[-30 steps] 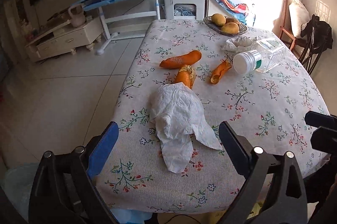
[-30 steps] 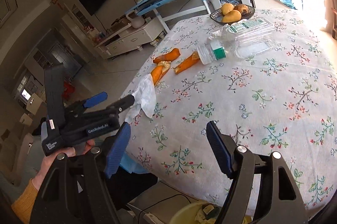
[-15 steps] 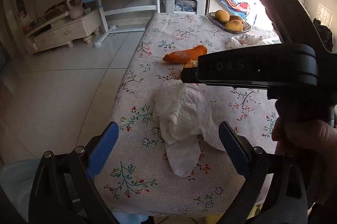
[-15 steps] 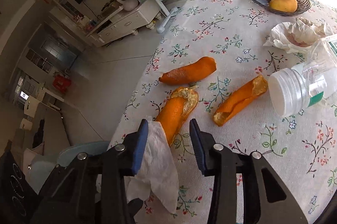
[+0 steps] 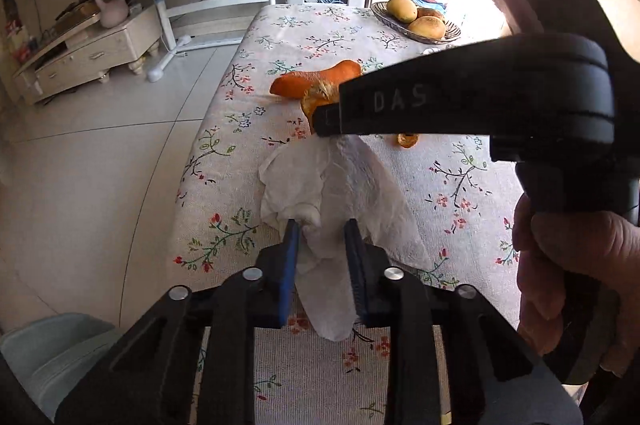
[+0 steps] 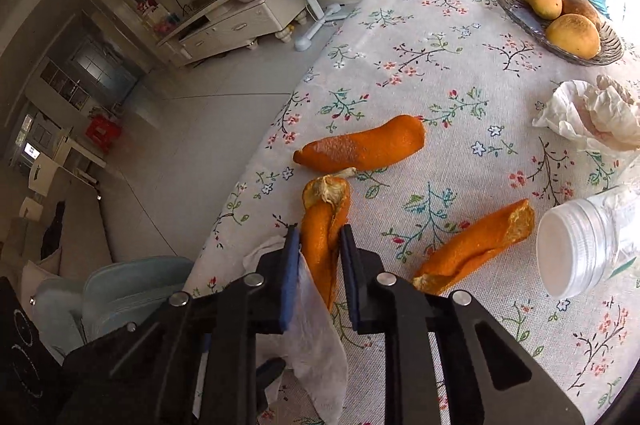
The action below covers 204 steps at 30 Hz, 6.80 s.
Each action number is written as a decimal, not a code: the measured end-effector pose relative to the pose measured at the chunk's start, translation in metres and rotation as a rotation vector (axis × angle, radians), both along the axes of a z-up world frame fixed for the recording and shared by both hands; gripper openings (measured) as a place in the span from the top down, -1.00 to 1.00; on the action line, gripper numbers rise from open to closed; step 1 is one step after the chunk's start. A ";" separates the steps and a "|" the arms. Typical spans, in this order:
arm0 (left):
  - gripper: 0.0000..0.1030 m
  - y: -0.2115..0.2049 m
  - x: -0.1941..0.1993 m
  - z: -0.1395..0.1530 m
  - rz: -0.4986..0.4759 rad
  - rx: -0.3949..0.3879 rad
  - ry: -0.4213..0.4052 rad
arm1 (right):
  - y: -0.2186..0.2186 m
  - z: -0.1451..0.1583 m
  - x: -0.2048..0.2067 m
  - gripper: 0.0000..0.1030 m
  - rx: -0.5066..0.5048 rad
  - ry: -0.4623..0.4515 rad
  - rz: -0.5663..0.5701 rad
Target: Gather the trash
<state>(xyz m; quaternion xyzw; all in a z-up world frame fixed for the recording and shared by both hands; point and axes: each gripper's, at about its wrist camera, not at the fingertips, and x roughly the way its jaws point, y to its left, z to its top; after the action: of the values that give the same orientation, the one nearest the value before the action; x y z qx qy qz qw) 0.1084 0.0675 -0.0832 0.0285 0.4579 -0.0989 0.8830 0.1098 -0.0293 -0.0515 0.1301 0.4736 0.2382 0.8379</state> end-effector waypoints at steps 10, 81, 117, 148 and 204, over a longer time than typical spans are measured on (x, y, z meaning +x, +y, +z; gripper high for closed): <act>0.81 -0.015 -0.014 -0.004 -0.064 0.019 0.001 | -0.050 0.059 -0.059 0.66 -0.141 -0.262 -0.025; -0.62 -0.100 -0.013 -0.005 -0.128 0.149 -0.051 | -0.137 -0.014 -0.095 0.26 -0.234 -0.126 -0.114; 0.77 -0.056 -0.088 0.035 -0.053 -0.122 -0.174 | -0.150 0.007 -0.201 0.54 0.006 -0.138 -0.133; 0.77 -0.088 -0.169 0.015 -0.139 -0.107 -0.151 | -0.125 -0.039 -0.287 0.15 -0.170 0.032 -0.011; -0.76 -0.132 -0.255 -0.002 -0.192 0.117 -0.198 | -0.188 0.008 -0.303 -0.63 0.019 -0.221 -0.410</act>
<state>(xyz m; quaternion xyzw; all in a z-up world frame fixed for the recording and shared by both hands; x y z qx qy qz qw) -0.1462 -0.0649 -0.0852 0.1331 0.3687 -0.1526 0.9072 -0.1937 -0.2174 -0.0433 0.2046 0.3402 0.0804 0.9143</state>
